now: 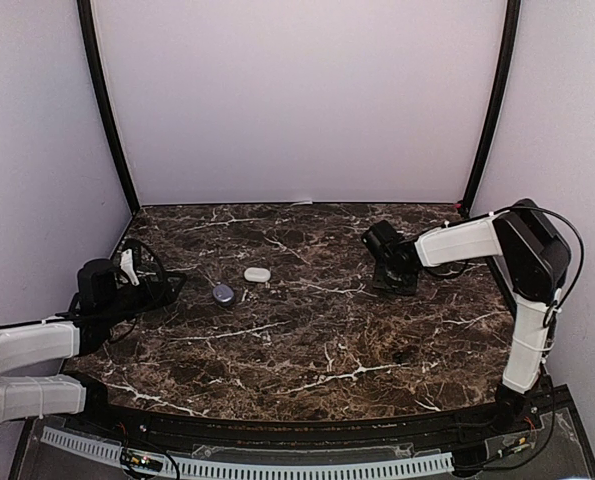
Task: Insert the wireless bluetooth earbuds into the charging case
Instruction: Pick up the charging case from the center of the board, then place the charging case at the center of the board.
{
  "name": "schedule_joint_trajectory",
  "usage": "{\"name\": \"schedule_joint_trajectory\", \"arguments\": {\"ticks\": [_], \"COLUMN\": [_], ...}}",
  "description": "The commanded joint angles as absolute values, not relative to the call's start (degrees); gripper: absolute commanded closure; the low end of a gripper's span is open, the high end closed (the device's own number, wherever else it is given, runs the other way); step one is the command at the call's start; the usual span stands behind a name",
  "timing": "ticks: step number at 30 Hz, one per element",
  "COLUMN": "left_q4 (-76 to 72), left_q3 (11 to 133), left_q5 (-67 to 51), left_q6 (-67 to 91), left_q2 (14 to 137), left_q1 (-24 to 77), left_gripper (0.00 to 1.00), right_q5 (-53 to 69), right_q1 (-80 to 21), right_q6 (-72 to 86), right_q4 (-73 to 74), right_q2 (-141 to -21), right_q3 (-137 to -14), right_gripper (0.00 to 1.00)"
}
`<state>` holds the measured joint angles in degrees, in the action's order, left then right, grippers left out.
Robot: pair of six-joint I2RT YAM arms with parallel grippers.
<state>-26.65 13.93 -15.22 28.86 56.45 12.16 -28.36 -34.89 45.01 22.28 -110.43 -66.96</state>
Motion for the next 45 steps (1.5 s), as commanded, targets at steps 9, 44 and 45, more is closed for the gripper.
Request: {"name": "schedule_joint_trajectory", "arguments": {"ticks": [9,44,45], "left_q4": [-35.0,-49.4,-49.5], "left_q3": [12.0,15.1,15.1], "left_q5": [-20.8,-43.5,-43.5], "left_q6": [27.6,30.8,30.8], "left_q2": [58.3,75.1,75.1], "left_q1": [12.0,12.3,12.5], "left_gripper": [0.03,0.22,0.22], "right_q5": [-24.6,-4.8,-5.3], "right_q1": [-34.4,-66.4,-66.4], "right_q6": [40.6,-5.8,-5.7], "right_q4": [15.7,7.2,7.2], "right_q2": [-103.1,-104.0,-104.0], "right_q3": [-60.8,-58.2,-58.1], "right_gripper": [0.58,0.31,0.14]}}
